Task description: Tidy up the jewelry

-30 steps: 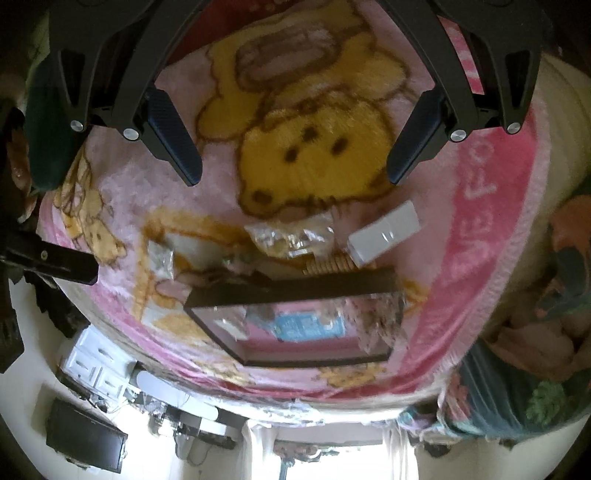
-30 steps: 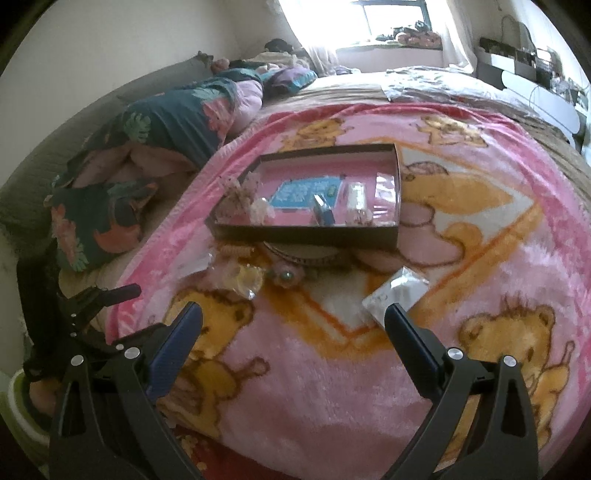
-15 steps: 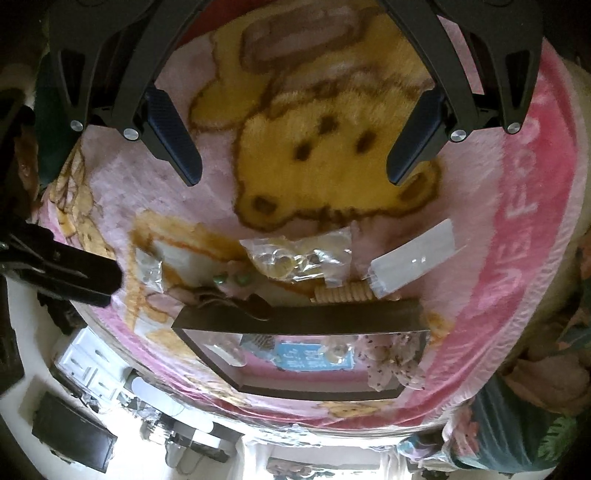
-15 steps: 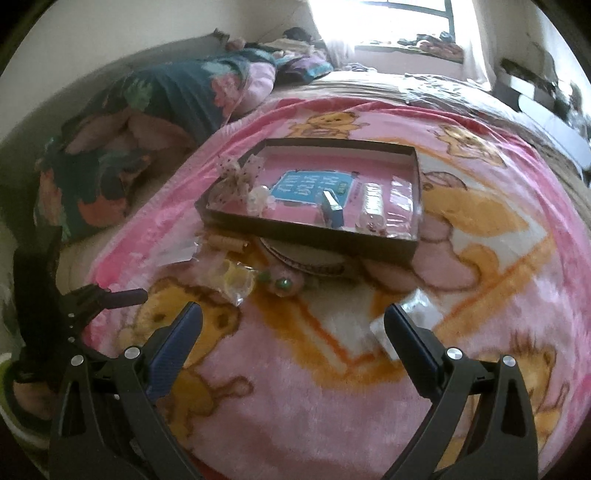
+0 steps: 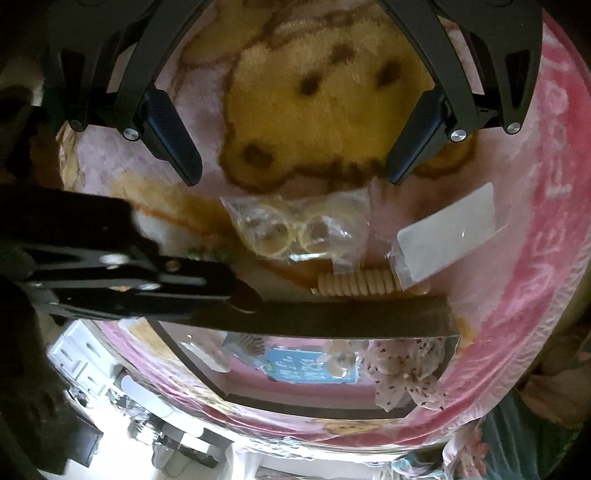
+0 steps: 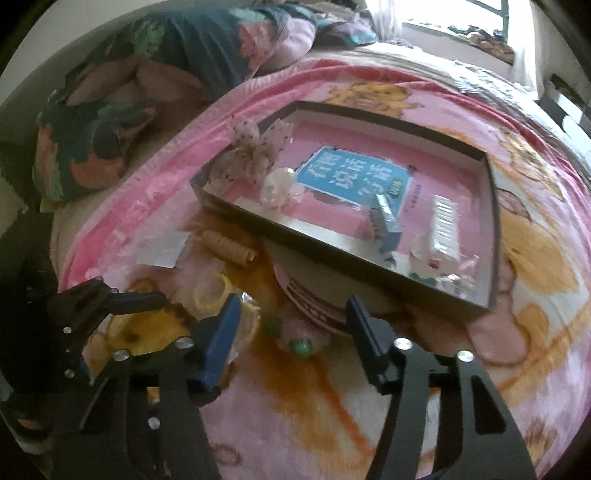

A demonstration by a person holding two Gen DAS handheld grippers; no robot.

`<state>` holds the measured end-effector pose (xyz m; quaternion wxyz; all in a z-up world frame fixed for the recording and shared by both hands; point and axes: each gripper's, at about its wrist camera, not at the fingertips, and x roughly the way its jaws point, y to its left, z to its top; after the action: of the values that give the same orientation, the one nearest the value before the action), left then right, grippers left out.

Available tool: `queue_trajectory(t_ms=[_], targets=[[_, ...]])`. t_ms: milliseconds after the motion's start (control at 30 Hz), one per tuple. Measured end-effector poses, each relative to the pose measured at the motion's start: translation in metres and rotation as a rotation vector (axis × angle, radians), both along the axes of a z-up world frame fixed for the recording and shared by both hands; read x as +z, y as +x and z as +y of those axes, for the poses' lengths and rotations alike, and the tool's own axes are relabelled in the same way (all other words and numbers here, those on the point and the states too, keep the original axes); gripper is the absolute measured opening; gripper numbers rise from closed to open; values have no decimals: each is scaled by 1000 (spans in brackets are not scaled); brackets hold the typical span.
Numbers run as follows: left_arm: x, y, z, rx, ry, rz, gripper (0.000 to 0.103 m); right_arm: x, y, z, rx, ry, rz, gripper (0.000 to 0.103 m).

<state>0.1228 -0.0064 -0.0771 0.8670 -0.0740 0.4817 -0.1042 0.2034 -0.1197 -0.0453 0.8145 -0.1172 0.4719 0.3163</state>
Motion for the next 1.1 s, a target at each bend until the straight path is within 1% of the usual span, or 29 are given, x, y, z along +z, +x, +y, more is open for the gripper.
queue_trajectory(t_ms=[67,133,233,367,500,533,567,633,800,967,1100], targets=[[-1,3,0,5,0,-1,93,-6,7,5,15,-10,18,39],[-2,8,-1,10,0,3,93,-13,13,8,20,-22,34,25],[-3,16,-2,18,-10,4,93,-14,18,6,25,2,34,21],[-3,25,-2,28,-22,2,93,-6,17,-6,12,53,10,18],[-5,31,-4,31,-18,4,93,5,15,-28,-33,121,0,15],[-6,32,-4,29,-16,8,91,8,15,-32,-42,136,-3,15],[-7,32,-5,28,-12,10,86,12,13,-39,-56,153,-8,14],[-7,32,-5,29,15,10,78,17,11,-47,-72,169,-20,13],[-4,26,-2,18,3,5,77,29,1,-67,-127,201,-56,10],[3,13,1,3,-15,-2,77,40,-9,-87,-166,257,-72,6],[8,0,5,-11,-55,2,77,50,-18,-99,-183,280,-95,6]])
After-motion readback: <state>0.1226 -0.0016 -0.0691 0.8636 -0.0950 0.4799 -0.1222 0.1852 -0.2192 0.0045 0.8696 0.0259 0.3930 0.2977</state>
